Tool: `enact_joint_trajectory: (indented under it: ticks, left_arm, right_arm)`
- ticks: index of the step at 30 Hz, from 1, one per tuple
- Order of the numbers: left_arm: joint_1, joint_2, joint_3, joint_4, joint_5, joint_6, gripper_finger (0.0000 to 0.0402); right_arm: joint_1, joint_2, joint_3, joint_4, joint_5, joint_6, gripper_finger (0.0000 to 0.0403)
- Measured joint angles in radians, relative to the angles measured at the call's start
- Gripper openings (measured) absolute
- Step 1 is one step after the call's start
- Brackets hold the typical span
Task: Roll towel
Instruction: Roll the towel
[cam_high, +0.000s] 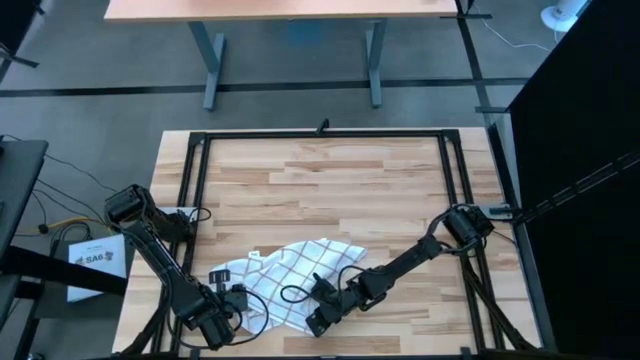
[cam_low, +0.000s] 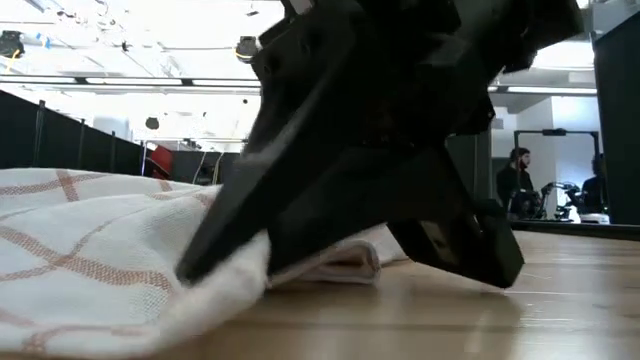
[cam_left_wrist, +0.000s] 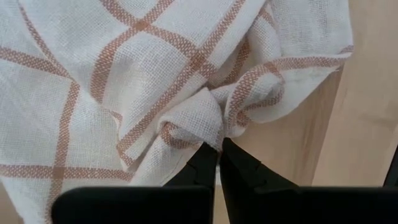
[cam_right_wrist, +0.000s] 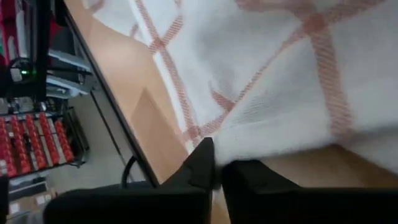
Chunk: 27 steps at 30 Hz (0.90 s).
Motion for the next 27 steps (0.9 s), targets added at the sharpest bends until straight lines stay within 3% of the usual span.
enact_joint_trajectory:
  ticks: [9, 21, 27]
  left_arm:
    - [0.0, 0.0, 0.0, 0.0, 0.002, 0.008, 0.0]
    - [0.0, 0.0, 0.0, 0.0, 0.004, -0.012, 0.0]
    - [0.0, 0.0, 0.0, -0.001, 0.005, -0.012, 0.0]
  right_arm:
    - [0.072, -0.077, 0.026, -0.099, 0.003, -0.019, 0.0]
    - [0.07, -0.289, 0.026, -0.316, 0.206, -0.221, 0.0]
    - [0.05, -0.369, 0.026, -0.426, 0.235, -0.316, 0.0]
